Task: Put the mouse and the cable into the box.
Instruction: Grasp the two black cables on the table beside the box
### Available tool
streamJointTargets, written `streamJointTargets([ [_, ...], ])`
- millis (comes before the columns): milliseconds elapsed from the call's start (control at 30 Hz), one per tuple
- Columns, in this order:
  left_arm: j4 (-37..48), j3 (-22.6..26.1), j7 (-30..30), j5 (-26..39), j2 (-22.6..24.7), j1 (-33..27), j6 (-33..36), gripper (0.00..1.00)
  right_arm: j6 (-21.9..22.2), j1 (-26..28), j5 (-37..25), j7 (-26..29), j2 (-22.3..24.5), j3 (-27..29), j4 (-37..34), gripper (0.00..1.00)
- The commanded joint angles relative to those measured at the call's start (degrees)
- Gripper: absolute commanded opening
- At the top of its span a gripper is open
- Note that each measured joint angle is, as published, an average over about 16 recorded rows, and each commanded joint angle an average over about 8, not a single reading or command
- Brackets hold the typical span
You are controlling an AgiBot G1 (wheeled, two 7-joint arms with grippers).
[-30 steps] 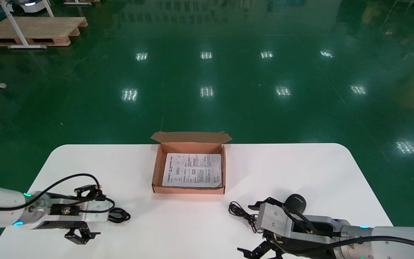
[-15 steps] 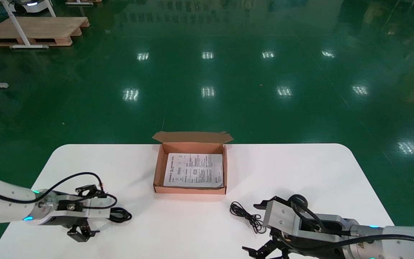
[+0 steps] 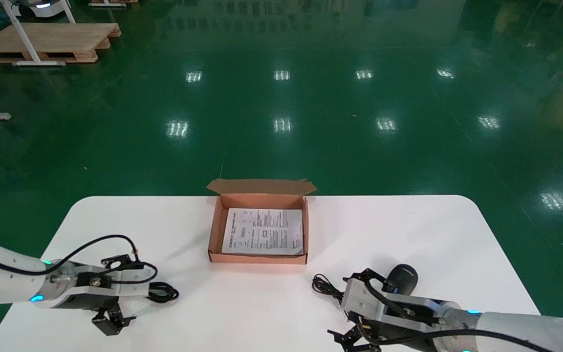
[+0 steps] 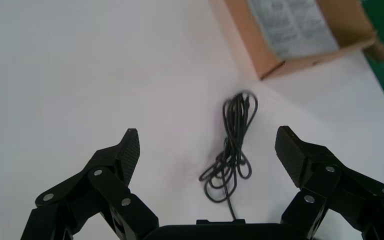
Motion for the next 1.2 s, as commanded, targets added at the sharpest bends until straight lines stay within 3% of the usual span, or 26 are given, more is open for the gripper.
streamJointTargets([
  [33,0.51,-0.03,0.38,-0.11,0.14,-0.16,-0.07,1.0,3.07,-0.66,-4.55,0.94,-1.83,-1.02,-0.92,1.0],
  [267,1.65,-0.11,1.23,-0.36,0.44,-0.52,-0.22,1.0,8.31,-1.92,-15.73,7.4,-6.91,-1.92,-4.05,1.0],
  [633,2.52,-0.13,1.69,-0.44,0.66,-0.76,-0.33,1.0,8.88,-2.12,-20.75,10.69,-8.99,-2.2,-5.24,0.98],
  [833,2.39,-0.15,1.66,-0.45,0.64,-0.75,-0.34,0.97,8.75,-2.05,-20.13,10.48,-8.73,-2.15,-5.09,0.25],
  [900,2.35,-0.15,1.65,-0.46,0.63,-0.74,-0.34,0.82,8.73,-2.04,-19.96,10.42,-8.66,-2.12,-5.05,0.02],
  [1100,2.25,-0.15,1.62,-0.47,0.62,-0.72,-0.34,0.1,8.66,-2.01,-19.58,10.28,-8.49,-2.06,-4.94,0.0],
  [1133,2.24,-0.15,1.61,-0.47,0.61,-0.71,-0.33,0.03,8.66,-2.01,-19.54,10.26,-8.47,-2.05,-4.92,0.0],
  [1200,2.22,-0.15,1.61,-0.48,0.61,-0.71,-0.33,0.0,8.65,-2.0,-19.46,10.23,-8.43,-2.03,-4.89,0.0],
])
